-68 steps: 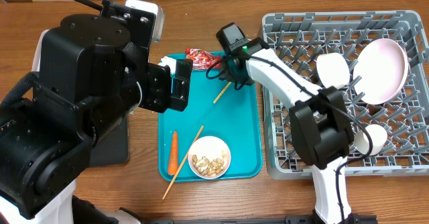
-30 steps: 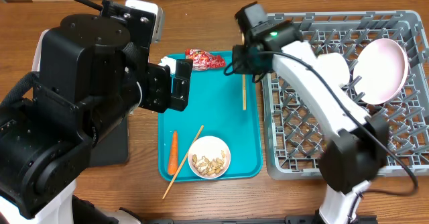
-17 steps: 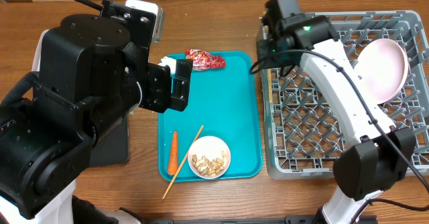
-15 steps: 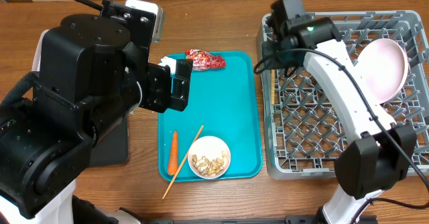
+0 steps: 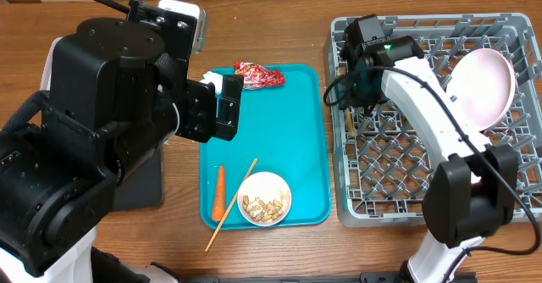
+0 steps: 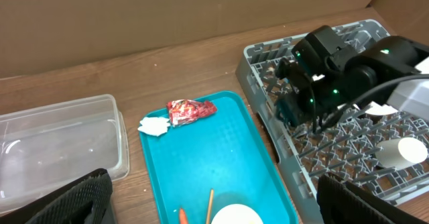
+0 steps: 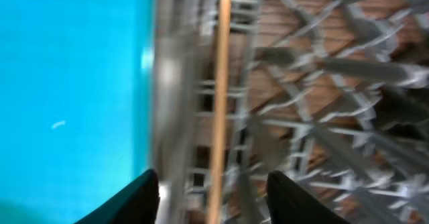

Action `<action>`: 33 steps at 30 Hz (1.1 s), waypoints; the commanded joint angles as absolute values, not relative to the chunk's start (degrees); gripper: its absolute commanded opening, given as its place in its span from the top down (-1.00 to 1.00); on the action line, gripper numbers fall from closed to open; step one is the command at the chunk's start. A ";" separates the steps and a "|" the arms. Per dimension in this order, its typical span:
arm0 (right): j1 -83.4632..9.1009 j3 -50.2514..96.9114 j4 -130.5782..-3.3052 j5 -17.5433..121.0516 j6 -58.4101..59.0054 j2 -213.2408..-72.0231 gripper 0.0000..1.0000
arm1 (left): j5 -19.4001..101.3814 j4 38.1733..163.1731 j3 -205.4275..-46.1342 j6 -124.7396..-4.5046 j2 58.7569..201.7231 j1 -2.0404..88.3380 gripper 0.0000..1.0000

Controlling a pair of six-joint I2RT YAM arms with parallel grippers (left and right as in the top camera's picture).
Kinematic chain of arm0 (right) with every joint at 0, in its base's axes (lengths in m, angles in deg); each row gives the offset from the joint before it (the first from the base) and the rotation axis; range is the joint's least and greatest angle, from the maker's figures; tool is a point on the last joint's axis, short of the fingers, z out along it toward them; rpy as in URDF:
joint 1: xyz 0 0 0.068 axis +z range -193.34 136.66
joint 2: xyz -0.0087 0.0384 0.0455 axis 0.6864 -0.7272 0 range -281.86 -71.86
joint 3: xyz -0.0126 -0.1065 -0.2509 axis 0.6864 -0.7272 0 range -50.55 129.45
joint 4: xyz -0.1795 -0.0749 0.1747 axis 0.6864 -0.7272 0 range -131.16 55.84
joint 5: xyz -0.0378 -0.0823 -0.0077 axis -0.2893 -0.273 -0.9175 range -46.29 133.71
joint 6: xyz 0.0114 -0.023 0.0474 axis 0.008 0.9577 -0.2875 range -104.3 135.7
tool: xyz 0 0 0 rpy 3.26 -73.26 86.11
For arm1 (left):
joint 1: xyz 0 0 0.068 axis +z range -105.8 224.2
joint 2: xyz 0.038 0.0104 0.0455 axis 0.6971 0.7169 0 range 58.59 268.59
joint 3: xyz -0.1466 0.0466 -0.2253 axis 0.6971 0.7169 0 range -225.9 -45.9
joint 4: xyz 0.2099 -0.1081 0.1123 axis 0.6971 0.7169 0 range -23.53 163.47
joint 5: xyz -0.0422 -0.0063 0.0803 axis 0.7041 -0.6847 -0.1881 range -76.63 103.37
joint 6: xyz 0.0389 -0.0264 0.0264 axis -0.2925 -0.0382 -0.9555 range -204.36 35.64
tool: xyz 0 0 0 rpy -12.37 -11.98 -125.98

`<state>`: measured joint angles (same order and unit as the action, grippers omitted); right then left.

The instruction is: Sort waste into correct bins and load items into the dishwasher

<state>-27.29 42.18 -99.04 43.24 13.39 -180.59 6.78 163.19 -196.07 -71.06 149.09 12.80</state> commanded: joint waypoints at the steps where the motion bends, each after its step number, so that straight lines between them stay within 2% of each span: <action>1: -24.52 44.94 -99.37 50.74 13.72 -174.20 -0.15 | 7.29 163.24 -196.01 -71.71 149.22 13.06 -1.00; 8: -16.69 44.87 -103.91 60.68 7.86 -169.48 -0.10 | 7.27 163.24 -196.01 -71.71 149.22 13.06 -0.99; 13: -8.60 42.31 -104.83 61.78 1.89 -169.92 0.09 | 7.27 163.24 -196.01 -71.71 149.22 13.06 -1.00; 15: -5.54 40.85 -104.18 61.25 -1.14 -170.03 0.10 | 7.29 163.24 -196.01 -71.71 149.22 13.06 -1.00; 21: -0.14 32.94 -101.20 54.26 -5.60 -170.03 -0.02 | 7.27 163.24 -196.01 -71.71 149.22 13.06 -1.00; 28: -2.26 27.45 -100.48 53.73 -5.78 -170.01 -0.07 | 7.29 163.24 -196.01 -71.71 149.22 13.06 -1.00; 33: -2.92 27.45 -98.75 56.88 -4.93 -169.81 -0.18 | 7.29 163.24 -196.01 -71.71 149.22 13.06 -1.00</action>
<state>-2.85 27.43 -99.21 55.09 -5.01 -170.18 6.78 163.17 -196.07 -71.06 149.09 12.80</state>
